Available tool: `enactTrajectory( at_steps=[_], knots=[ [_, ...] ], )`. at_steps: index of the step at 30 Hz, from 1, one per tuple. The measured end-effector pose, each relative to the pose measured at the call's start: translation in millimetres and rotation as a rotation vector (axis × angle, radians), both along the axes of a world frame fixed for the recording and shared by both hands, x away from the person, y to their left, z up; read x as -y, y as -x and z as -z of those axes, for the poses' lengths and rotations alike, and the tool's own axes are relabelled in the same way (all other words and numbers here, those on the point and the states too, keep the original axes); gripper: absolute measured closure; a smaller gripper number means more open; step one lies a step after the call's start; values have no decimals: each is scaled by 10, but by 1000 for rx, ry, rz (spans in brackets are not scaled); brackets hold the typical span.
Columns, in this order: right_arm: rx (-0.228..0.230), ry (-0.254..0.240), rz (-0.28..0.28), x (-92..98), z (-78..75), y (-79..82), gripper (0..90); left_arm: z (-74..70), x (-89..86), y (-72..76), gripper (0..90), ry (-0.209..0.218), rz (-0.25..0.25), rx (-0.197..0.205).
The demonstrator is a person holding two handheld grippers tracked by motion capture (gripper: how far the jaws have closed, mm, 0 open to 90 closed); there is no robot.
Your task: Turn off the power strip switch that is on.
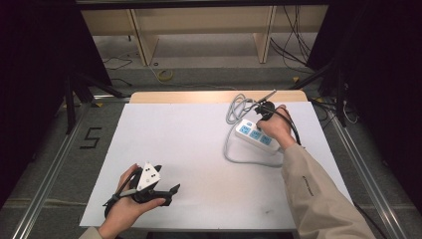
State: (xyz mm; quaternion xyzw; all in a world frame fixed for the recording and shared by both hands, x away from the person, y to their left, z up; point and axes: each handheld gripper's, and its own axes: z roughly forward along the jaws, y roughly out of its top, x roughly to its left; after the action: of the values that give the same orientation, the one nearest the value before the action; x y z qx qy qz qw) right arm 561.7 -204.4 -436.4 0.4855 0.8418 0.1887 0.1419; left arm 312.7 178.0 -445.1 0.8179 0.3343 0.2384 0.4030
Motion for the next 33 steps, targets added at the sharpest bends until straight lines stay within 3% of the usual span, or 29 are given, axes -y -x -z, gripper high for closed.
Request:
enactTrajectory(
  at_steps=[33],
  knots=[
    [10,2,-3,1,1,10,900,-1,-1,-2,155,-1,0,1]
  ],
)
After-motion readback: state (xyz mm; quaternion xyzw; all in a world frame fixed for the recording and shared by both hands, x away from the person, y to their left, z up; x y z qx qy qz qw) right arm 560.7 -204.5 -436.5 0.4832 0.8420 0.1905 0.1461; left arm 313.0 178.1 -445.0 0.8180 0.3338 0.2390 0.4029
